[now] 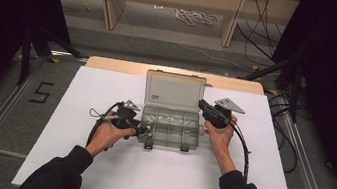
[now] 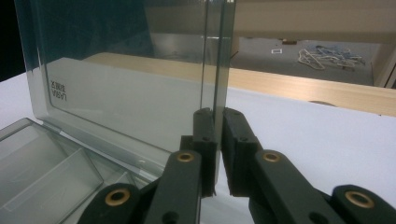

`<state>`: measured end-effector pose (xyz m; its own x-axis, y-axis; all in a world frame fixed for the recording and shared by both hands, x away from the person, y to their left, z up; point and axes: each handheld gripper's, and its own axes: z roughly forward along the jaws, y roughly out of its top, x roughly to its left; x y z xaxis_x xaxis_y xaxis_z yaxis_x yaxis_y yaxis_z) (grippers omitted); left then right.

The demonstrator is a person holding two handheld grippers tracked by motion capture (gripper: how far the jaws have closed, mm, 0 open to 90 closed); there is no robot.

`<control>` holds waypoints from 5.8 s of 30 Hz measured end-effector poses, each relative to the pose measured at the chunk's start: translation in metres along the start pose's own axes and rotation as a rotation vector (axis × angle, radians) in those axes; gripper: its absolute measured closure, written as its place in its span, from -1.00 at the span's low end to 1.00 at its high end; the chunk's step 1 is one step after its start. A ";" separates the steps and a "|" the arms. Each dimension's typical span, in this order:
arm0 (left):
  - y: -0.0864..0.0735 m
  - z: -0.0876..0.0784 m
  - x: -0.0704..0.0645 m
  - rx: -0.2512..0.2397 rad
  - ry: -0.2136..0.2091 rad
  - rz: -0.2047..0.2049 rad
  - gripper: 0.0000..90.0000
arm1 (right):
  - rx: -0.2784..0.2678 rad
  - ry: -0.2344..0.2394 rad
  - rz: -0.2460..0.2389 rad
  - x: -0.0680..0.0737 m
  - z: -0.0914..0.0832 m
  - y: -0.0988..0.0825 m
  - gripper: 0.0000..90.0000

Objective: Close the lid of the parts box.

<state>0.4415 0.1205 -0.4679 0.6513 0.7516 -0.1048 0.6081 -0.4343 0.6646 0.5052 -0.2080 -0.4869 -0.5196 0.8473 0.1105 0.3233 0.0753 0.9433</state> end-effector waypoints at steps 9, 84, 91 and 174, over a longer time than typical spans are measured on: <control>0.024 -0.032 0.006 -0.092 0.058 0.019 -0.17 | 0.010 0.000 0.006 0.003 -0.001 0.001 0.88; 0.161 -0.018 0.049 -0.179 0.176 -0.043 1.00 | 0.009 -0.014 -0.018 0.006 -0.002 0.000 0.88; 0.159 -0.024 0.040 -0.154 0.159 0.002 0.99 | 0.025 -0.036 -0.037 0.008 -0.008 0.005 0.76; 0.025 -0.011 -0.048 -0.147 -0.043 0.205 1.00 | 0.072 0.032 -0.109 0.081 -0.151 0.002 -0.58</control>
<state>0.4203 0.0790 -0.4382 0.7749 0.6319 0.0140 0.3905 -0.4961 0.7755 0.3444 -0.2183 -0.4292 -0.5793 0.8149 0.0199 0.3193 0.2044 0.9253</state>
